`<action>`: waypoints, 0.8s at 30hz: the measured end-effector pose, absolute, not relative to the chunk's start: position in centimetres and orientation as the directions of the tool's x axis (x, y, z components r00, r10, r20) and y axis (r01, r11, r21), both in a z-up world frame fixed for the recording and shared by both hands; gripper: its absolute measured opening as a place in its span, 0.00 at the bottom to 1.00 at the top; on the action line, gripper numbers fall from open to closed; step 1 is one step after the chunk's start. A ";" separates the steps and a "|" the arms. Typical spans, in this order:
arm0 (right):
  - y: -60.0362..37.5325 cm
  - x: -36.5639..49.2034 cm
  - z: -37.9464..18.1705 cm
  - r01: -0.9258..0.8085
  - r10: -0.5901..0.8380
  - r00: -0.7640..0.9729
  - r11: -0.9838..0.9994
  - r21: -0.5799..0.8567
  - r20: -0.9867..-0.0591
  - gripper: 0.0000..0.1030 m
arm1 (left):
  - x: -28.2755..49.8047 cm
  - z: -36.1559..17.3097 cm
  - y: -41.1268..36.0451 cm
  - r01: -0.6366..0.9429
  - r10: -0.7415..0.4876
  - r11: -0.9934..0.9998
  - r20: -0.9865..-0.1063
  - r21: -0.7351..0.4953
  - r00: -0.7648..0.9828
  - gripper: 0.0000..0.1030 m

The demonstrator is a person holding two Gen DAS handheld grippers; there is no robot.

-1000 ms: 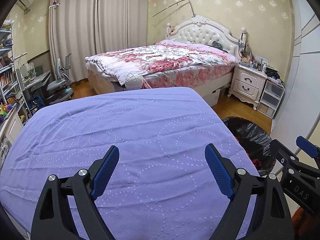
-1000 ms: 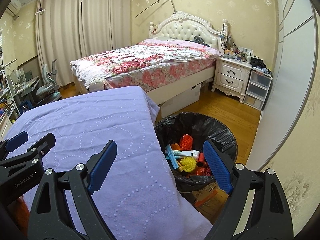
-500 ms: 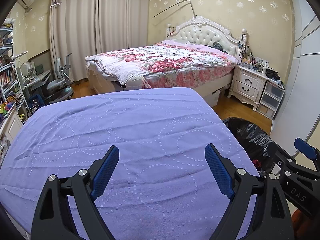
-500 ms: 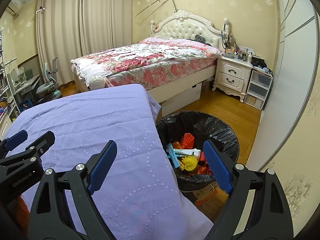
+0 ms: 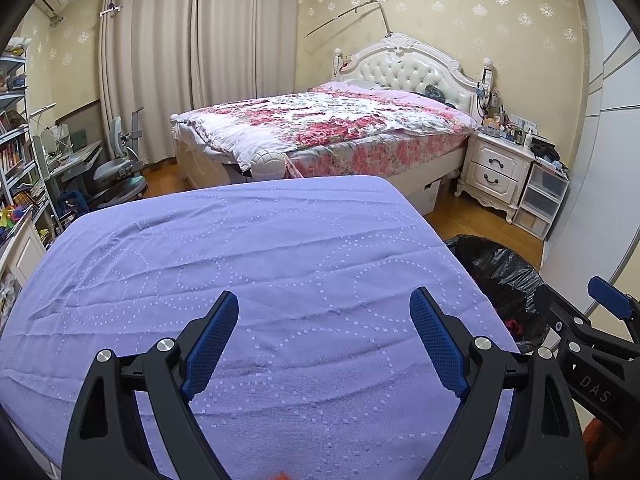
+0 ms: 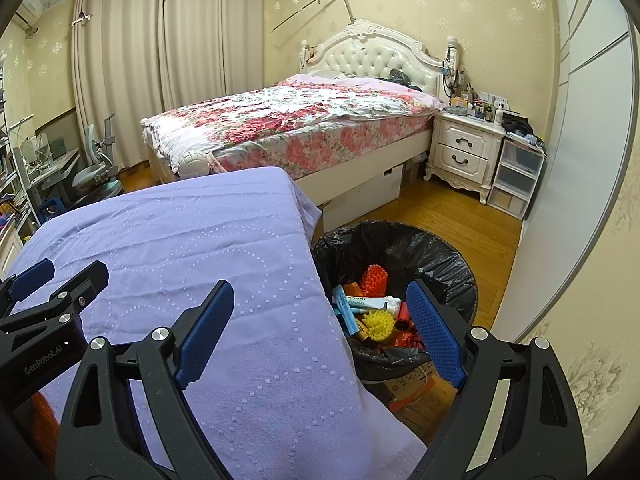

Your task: Collect trash

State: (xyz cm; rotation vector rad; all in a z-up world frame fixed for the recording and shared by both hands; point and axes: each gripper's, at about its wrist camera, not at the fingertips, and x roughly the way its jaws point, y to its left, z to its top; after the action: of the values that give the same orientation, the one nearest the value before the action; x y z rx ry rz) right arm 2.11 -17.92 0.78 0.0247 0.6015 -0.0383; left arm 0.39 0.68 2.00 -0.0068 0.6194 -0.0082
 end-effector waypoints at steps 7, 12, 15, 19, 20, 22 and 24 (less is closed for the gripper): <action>-17.8 2.0 0.5 0.043 -0.029 0.824 0.999 0.012 -0.566 0.83 | 0.3 2.1 0.5 0.007 -0.010 1.000 -0.576 -0.008 0.817 0.82; -17.8 2.0 0.5 0.042 -0.028 0.824 0.999 0.011 -0.566 0.83 | 0.3 2.3 0.4 0.007 -0.012 1.000 -0.576 -0.011 0.818 0.82; -17.8 2.0 0.5 0.042 -0.028 0.824 0.999 0.012 -0.567 0.83 | 0.3 2.4 0.3 0.008 -0.013 1.000 -0.574 -0.011 0.818 0.82; -17.8 2.0 0.5 0.042 -0.028 0.824 0.999 0.011 -0.567 0.83 | 0.4 2.6 0.2 0.010 -0.018 1.000 -0.570 -0.017 0.821 0.82; -17.8 2.0 0.5 0.042 -0.029 0.824 0.999 0.011 -0.566 0.83 | 0.4 2.6 0.2 0.009 -0.017 1.000 -0.569 -0.016 0.822 0.82; -17.8 2.1 0.6 0.042 -0.029 0.823 0.999 0.011 -0.567 0.83 | 0.3 2.6 0.3 0.009 -0.018 1.000 -0.567 -0.018 0.824 0.82; -17.8 2.0 0.6 0.042 -0.029 0.823 0.999 0.011 -0.567 0.83 | 0.2 2.6 0.3 0.012 -0.024 1.000 -0.568 -0.024 0.823 0.82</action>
State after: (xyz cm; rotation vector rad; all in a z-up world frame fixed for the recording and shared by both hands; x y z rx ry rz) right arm 2.04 -17.78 0.58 0.0230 0.6025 -0.0380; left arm 0.20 0.32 2.57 -0.0198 0.6045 -0.0191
